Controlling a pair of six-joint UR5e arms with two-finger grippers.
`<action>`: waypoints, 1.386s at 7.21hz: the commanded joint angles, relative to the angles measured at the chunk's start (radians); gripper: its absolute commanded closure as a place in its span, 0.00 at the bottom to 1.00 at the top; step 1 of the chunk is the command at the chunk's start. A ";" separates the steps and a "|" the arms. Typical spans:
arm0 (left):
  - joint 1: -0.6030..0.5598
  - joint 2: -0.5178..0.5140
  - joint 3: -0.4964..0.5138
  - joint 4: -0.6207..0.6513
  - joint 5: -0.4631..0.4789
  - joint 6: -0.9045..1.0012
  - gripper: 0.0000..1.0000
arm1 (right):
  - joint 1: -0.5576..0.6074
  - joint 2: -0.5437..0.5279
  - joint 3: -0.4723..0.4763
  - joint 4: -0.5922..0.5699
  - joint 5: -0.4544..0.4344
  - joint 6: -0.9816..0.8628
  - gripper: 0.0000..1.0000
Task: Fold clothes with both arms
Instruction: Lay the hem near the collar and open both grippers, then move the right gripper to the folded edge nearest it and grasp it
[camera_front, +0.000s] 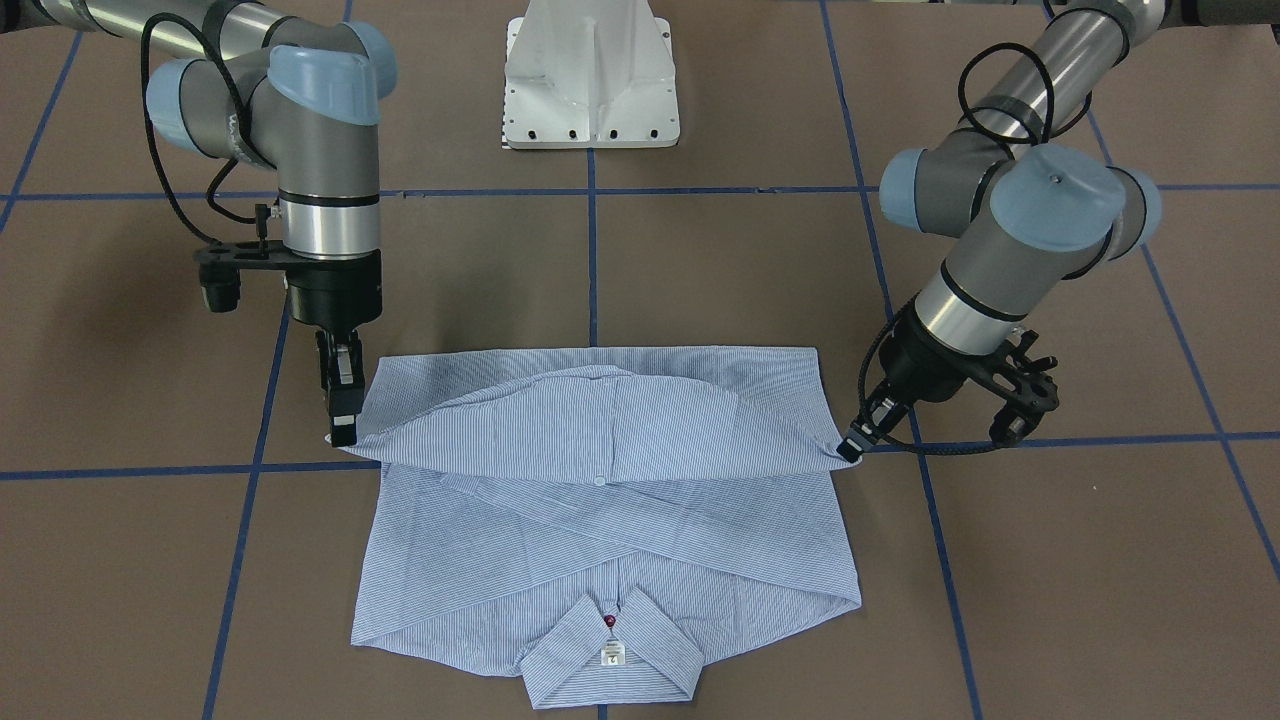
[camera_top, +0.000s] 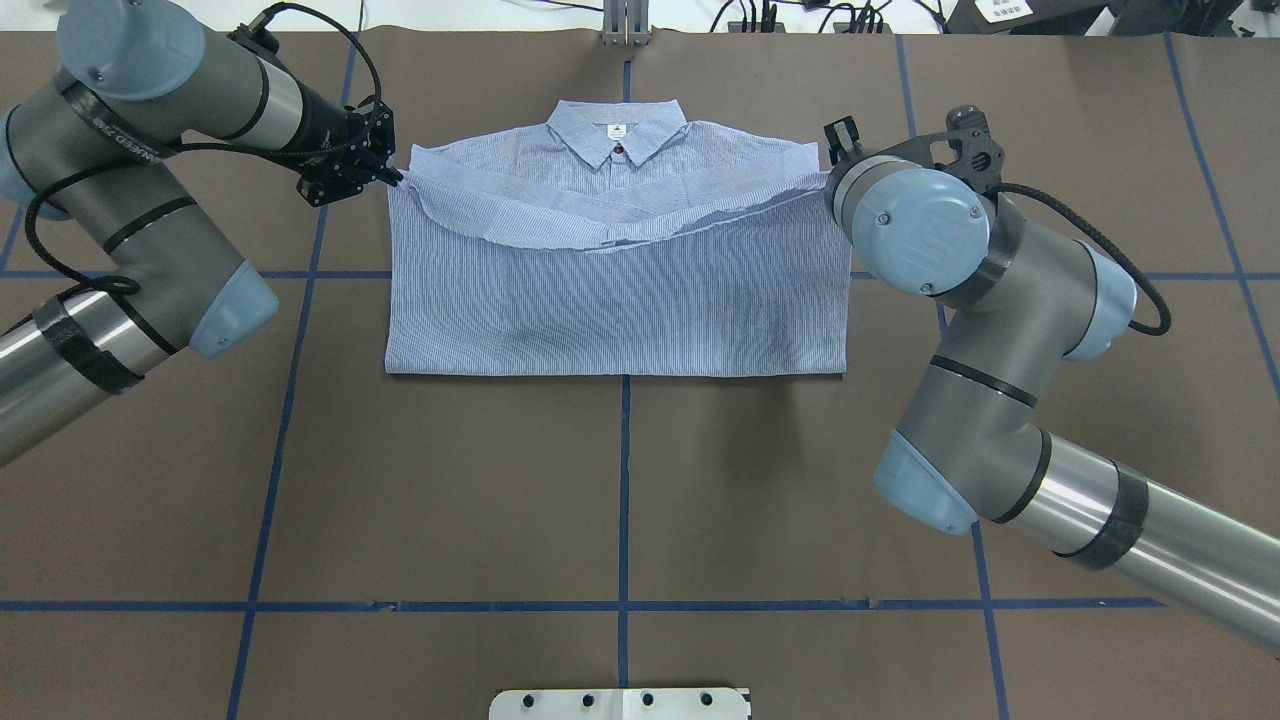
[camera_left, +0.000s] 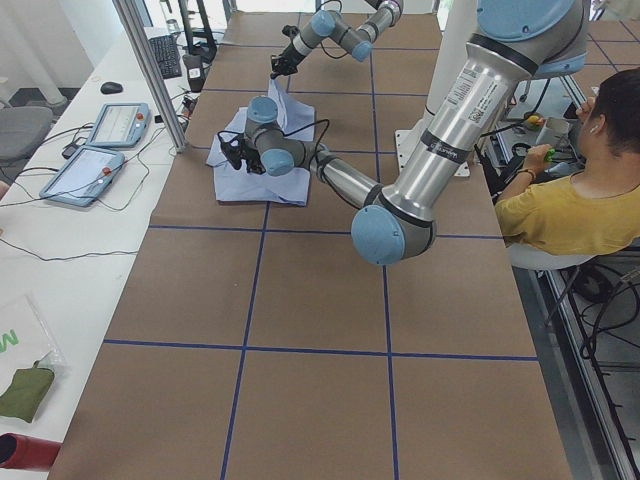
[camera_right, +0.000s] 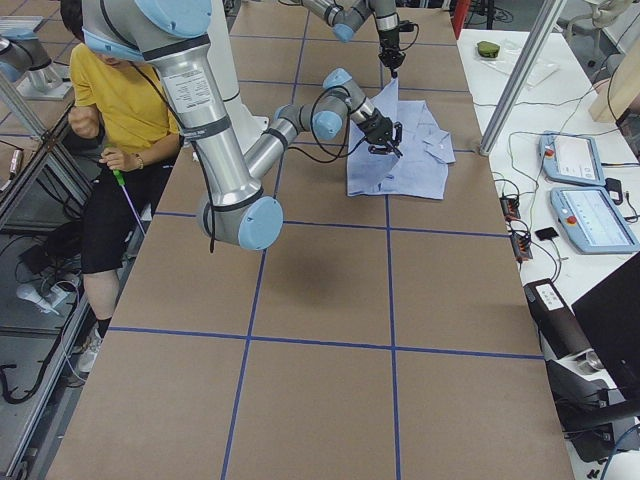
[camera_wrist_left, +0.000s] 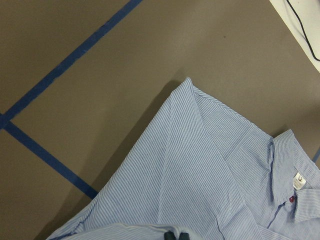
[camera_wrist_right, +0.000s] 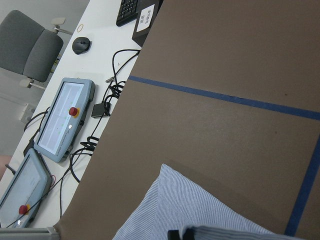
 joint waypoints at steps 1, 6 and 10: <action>-0.009 -0.038 0.095 -0.067 0.020 0.001 1.00 | 0.034 0.024 -0.180 0.207 0.050 -0.007 1.00; -0.008 -0.141 0.313 -0.190 0.103 0.001 1.00 | 0.091 0.165 -0.470 0.346 0.149 -0.053 1.00; -0.006 -0.187 0.436 -0.212 0.154 0.042 0.46 | 0.140 0.222 -0.592 0.464 0.211 -0.091 0.00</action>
